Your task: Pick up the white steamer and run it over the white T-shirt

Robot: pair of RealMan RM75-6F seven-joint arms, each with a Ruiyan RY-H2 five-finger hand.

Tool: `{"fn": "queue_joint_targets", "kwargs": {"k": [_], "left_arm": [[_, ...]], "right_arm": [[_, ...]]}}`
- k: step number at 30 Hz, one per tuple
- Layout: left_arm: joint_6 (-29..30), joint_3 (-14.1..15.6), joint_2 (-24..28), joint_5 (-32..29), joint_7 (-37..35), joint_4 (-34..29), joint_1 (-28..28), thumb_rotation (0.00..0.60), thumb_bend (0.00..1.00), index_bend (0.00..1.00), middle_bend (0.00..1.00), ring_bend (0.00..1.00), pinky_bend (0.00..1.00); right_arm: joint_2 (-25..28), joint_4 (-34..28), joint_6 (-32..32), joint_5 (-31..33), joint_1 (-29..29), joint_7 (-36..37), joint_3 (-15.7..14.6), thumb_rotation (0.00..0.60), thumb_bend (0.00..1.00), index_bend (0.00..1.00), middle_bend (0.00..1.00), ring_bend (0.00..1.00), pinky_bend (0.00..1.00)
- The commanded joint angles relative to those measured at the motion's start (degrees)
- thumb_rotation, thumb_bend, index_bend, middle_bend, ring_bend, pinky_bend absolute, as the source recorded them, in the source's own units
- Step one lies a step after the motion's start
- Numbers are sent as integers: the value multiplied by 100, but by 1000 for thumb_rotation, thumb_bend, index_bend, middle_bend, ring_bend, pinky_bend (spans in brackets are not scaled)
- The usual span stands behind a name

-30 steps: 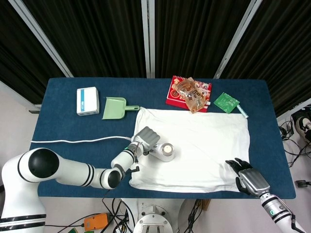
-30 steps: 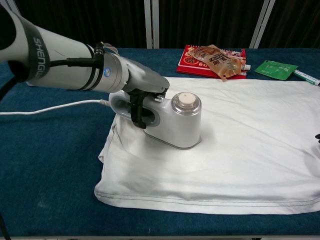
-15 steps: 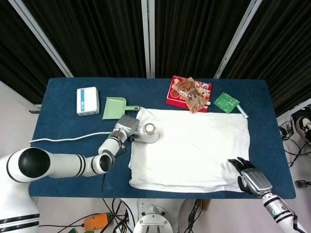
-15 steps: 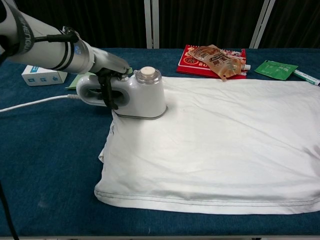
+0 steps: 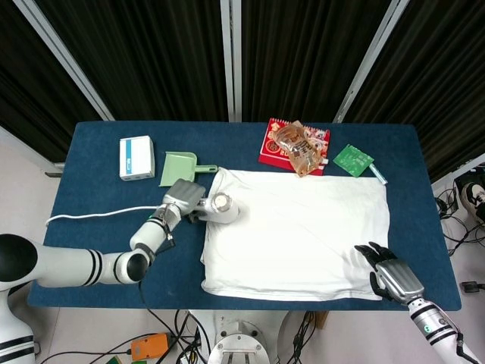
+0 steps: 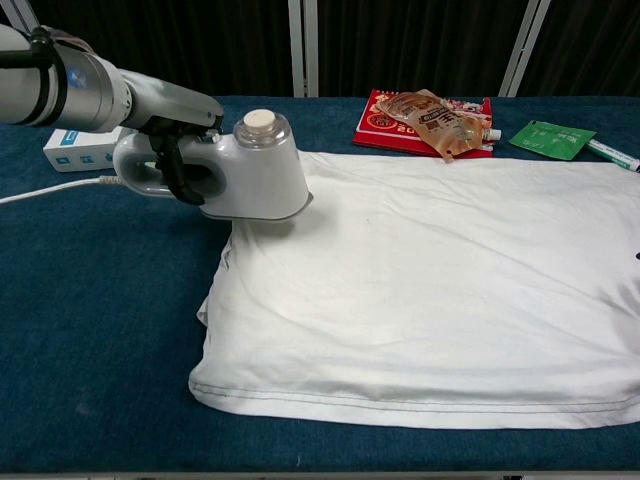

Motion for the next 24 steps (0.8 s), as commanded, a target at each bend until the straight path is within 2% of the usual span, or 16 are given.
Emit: {"fn": "queue_joint_targets", "kwargs": {"k": [1,6,13,20,24], "left_arm": [[402,64,29,675,132,-674,134,600,527,720,882,731,656],[851,212,-273,1007,594,-1133,116,600,525,720,881,729,656],[1207,250,-706,683,1119,-1128,16,600,525,720,881,728,656],[1109,420,-638,217,1313,-1154,6,600,527,720,881,728,656],[1112,605,-432,246,1265,-1326,131,599,527,720,881,728,656]], "right_arm": [[1,0,-5,9,-2,-5,-7,600,932,99,173,51,168],[19,6,-5,41,-14,17,-20,600,932,99,173,52,168],[-21,36,36,13,-19,59,-27,600,932,99,173,51,168],[-44,83,72,-15,-10,99,-24,600,932,99,173,51,168],[-65,105,69,-23,-2,122,-30,600,932,99,173,51,168]]}}
